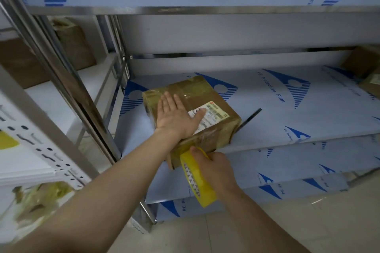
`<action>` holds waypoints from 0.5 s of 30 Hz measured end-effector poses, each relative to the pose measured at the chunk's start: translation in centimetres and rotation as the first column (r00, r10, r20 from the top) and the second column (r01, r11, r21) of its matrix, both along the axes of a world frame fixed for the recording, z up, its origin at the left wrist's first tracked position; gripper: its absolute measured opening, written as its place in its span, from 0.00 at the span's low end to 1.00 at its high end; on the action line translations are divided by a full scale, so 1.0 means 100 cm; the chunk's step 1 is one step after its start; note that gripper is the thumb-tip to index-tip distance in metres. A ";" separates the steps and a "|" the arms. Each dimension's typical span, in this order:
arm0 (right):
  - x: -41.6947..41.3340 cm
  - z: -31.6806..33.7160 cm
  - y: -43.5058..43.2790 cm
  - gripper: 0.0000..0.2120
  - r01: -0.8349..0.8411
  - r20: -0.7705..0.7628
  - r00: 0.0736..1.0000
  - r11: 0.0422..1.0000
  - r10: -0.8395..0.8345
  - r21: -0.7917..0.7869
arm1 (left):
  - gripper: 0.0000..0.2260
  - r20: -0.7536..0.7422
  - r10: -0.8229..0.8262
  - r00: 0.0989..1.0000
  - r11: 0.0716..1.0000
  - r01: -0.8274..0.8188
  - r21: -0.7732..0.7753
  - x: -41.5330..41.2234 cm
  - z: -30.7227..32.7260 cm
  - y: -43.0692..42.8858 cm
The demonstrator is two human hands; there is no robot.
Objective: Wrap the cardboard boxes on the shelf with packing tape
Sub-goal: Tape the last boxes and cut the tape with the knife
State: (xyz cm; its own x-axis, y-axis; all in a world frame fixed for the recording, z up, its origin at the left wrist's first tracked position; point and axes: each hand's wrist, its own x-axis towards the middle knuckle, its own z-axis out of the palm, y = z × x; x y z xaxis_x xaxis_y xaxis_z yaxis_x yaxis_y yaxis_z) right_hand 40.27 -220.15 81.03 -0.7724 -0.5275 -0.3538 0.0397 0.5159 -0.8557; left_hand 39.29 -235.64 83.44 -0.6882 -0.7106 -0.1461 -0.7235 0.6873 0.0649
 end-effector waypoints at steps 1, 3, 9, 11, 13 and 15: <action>0.001 0.001 -0.001 0.18 -0.005 0.009 1.000 1.000 0.005 -0.002 | 0.45 -0.012 -0.012 1.000 1.000 0.012 0.004 0.000 -0.001 -0.001; 0.002 0.005 -0.004 0.20 -0.004 -0.001 1.000 1.000 0.004 -0.012 | 0.42 -0.039 -0.039 0.998 0.999 0.040 0.019 -0.004 0.003 -0.008; 0.002 0.013 -0.010 0.26 -0.020 0.022 1.000 0.998 0.021 -0.061 | 0.34 -0.116 -0.323 0.939 0.946 0.317 -0.066 0.029 0.016 -0.003; 0.002 0.012 -0.011 0.28 -0.026 0.060 0.998 0.997 0.030 -0.066 | 0.41 -0.159 -0.420 0.894 0.897 0.435 0.076 0.049 0.012 -0.011; 0.003 0.011 -0.011 0.29 -0.033 0.108 0.993 0.997 0.040 -0.068 | 0.44 -0.340 -0.529 0.777 0.825 0.565 0.008 0.062 0.001 -0.021; 0.003 0.007 -0.009 0.26 -0.004 0.187 0.982 0.992 0.028 -0.125 | 0.39 -0.433 -0.604 0.669 0.782 0.602 -0.160 0.067 -0.015 -0.027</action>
